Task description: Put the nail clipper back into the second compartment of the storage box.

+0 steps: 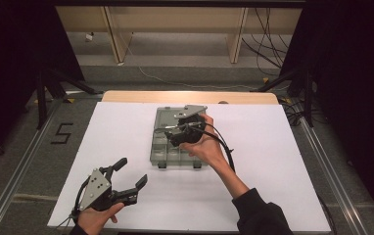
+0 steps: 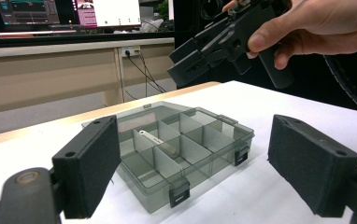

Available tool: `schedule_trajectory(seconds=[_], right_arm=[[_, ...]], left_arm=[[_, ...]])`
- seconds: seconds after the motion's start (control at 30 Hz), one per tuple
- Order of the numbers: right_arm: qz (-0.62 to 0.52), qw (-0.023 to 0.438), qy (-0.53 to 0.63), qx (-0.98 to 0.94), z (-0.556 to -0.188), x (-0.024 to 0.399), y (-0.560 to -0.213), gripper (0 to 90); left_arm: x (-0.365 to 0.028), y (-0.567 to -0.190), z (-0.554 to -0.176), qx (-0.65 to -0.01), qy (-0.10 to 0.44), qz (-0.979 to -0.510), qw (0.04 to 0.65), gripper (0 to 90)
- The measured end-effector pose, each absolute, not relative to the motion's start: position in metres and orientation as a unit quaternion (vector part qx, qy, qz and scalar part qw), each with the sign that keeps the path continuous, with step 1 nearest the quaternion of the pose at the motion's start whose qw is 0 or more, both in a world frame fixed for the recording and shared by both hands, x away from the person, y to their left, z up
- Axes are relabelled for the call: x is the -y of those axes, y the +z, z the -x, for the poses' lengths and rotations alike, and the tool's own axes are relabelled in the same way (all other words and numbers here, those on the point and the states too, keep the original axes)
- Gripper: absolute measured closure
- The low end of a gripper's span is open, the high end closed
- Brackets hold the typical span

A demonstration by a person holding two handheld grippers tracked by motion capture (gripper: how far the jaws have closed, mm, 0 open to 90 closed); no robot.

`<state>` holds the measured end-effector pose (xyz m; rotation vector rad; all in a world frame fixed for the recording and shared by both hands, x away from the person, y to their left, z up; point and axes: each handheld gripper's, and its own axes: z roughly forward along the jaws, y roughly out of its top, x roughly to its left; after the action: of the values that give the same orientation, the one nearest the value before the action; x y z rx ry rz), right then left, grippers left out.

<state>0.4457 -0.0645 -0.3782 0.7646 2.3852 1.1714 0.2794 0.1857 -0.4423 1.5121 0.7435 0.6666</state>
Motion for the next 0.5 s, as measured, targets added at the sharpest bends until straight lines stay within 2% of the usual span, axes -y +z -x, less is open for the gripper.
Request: schedule_trajectory(seconds=[0.5], right_arm=[[-0.239, 0.196, 0.430, -0.848, -0.425, 0.068, -0.377, 25.9]], left_arm=[[-0.186, -0.442, -0.280, -0.321, 0.292, -0.657, 0.616, 16.5]])
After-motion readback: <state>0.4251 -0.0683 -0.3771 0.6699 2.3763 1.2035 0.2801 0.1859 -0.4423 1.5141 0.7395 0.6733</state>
